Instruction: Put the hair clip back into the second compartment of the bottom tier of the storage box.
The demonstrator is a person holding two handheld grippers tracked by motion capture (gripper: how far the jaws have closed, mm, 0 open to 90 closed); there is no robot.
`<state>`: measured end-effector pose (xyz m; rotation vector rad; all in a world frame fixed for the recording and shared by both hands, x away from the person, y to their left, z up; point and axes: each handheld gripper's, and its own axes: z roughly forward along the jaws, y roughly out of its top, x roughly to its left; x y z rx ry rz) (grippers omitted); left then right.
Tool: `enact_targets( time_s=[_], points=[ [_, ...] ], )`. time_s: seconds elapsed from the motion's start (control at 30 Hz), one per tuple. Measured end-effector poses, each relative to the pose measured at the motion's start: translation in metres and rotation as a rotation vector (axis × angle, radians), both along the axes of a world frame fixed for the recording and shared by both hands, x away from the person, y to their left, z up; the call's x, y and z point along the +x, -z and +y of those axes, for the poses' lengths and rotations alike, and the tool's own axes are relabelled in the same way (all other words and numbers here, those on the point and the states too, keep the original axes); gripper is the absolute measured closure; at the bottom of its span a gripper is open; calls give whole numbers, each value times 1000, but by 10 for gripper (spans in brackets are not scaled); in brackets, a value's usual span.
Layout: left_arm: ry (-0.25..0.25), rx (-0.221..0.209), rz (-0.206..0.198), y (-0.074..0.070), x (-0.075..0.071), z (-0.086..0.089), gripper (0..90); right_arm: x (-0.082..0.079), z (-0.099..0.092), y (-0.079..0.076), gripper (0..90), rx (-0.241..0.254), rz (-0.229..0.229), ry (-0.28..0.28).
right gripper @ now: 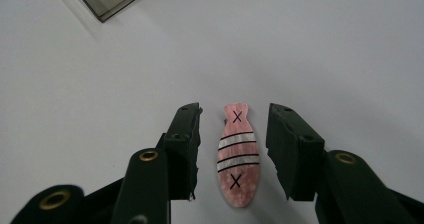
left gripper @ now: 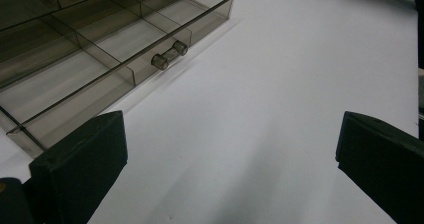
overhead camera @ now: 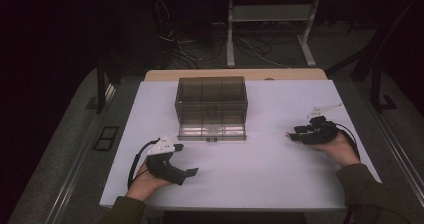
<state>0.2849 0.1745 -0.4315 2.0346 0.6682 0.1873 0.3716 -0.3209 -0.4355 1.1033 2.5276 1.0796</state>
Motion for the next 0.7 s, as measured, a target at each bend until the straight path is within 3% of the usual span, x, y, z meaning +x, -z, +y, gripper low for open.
enact_targets(
  time_s=[0.7],
  points=[
    [0, 0, 1, 0, 0, 0, 0, 3, 2, 11, 620, -41, -8, -30]
  ],
)
